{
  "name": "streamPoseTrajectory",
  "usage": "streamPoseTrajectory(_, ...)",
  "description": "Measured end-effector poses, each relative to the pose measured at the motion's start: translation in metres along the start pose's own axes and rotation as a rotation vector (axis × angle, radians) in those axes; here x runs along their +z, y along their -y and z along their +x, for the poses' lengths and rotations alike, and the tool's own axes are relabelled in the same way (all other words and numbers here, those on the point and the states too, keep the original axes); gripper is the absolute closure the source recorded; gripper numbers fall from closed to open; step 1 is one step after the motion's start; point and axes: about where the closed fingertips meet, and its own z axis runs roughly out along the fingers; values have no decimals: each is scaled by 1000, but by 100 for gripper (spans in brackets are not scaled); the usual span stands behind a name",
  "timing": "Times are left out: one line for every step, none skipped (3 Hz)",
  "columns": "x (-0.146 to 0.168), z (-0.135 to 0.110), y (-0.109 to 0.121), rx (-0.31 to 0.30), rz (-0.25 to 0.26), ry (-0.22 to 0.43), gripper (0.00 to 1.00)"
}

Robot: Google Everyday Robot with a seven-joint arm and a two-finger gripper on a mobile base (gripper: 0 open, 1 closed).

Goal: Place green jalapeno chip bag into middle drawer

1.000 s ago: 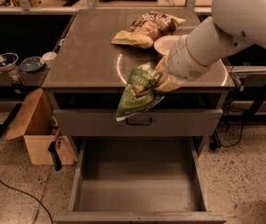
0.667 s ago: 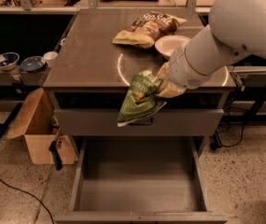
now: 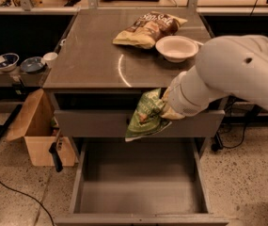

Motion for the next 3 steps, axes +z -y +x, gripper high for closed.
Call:
streamPoseTrajectory(24, 16, -21, 39, 3, -53, 100)
streamPoseTrajectory(39, 26, -38, 62, 24, -119, 100)
streamPoseTrajectory(49, 35, -49, 99, 32, -179, 100)
